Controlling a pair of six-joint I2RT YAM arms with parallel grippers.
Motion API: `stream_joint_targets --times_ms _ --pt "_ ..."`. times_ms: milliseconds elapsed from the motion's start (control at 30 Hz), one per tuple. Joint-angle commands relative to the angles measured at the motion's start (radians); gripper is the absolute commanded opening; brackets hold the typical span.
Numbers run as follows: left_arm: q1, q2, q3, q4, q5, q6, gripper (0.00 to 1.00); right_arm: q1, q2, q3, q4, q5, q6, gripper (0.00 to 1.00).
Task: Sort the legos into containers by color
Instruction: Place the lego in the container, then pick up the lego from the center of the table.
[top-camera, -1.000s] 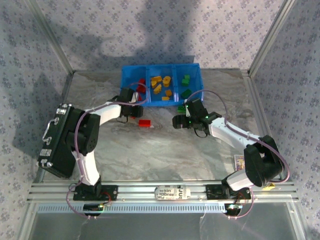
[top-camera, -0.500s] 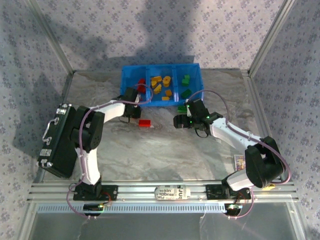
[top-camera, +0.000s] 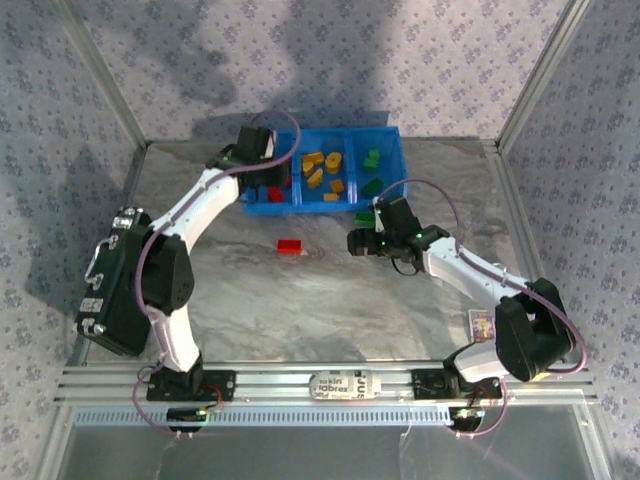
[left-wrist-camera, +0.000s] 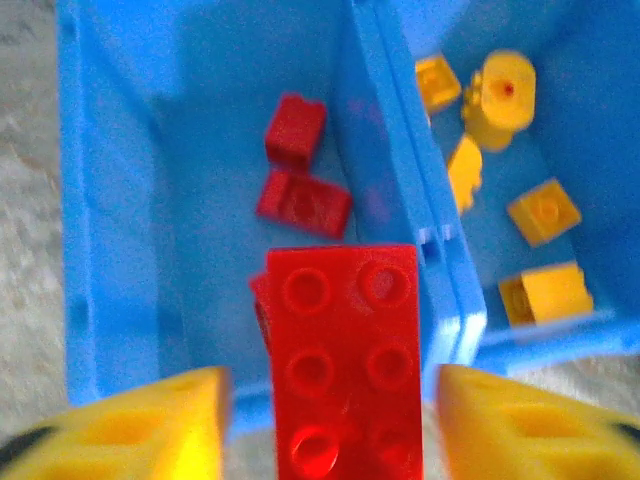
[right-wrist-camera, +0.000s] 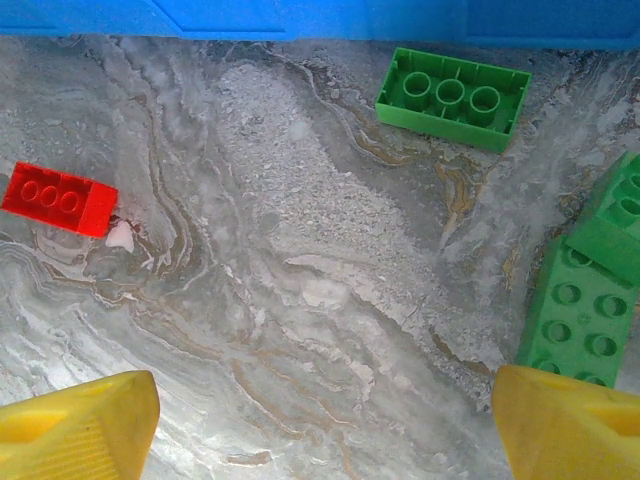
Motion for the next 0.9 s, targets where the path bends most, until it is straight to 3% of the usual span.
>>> stream_joint_targets --times_ms 0,67,167,333,633,700,733,867 --pt "-0.007 0.061 0.039 -0.144 -0.008 -0.004 0.79 0.008 -0.07 -0.024 -0.027 0.011 0.015 0.88" --pt "-0.024 0.007 -0.089 -0.06 -0.005 -0.023 0.84 0.002 -0.106 -0.056 -0.031 0.02 0.014 0.88" --pt "-0.045 -0.076 -0.244 0.024 0.054 -0.043 0.83 -0.027 -0.147 -0.092 -0.038 0.01 0.008 0.88" --pt "-0.124 -0.149 -0.418 0.039 0.073 0.003 0.83 -0.088 -0.179 -0.12 -0.043 -0.025 -0.014 0.89" --pt "-0.161 -0.108 -0.469 0.009 0.075 -0.078 0.86 -0.118 -0.178 -0.131 -0.014 -0.067 0.0 0.89" --pt "-0.164 -0.086 -0.459 0.004 0.053 -0.103 0.89 -0.119 -0.18 -0.133 -0.017 -0.066 0.0 0.89" --pt "-0.165 -0.073 -0.452 0.005 0.049 -0.113 0.98 -0.12 -0.182 -0.136 -0.019 -0.063 0.0 0.89" --pt "-0.179 -0.022 -0.417 0.001 0.072 -0.133 1.0 -0.124 -0.198 -0.148 -0.025 -0.056 -0.005 0.89"
